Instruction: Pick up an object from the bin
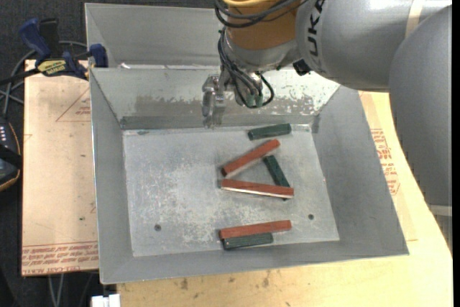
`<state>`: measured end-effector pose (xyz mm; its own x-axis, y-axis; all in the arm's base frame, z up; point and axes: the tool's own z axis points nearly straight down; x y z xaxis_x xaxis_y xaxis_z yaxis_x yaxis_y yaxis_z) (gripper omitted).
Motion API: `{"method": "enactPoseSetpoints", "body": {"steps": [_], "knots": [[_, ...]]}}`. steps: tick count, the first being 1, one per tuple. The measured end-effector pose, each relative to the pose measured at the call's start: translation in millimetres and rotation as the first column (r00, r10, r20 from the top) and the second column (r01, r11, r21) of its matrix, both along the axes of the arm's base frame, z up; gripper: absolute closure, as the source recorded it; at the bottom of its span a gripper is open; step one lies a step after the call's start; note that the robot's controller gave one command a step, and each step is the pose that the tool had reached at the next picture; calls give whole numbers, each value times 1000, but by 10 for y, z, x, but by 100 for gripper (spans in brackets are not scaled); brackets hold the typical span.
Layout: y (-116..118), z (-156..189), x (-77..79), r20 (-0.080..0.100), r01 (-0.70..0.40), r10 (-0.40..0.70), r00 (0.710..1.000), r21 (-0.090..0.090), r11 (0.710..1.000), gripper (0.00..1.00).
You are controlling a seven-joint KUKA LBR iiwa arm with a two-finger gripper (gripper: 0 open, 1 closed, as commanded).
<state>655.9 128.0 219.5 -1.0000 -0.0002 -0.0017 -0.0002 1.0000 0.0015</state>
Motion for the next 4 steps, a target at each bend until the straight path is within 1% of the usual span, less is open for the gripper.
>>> {"method": "enactPoseSetpoints", "body": {"steps": [1, 2, 3, 4], "knots": [[-1, 0, 0, 0, 1, -1, 1000, 0, 1000, 0], [-540, -1408, -454, -6, -348, 348, 938, 1, 938, 0], [-800, -1490, -463, 1, -447, 447, 895, -1, 895, 0], [-938, -1490, -161, 4, -465, 465, 885, -3, 885, 0]]}}
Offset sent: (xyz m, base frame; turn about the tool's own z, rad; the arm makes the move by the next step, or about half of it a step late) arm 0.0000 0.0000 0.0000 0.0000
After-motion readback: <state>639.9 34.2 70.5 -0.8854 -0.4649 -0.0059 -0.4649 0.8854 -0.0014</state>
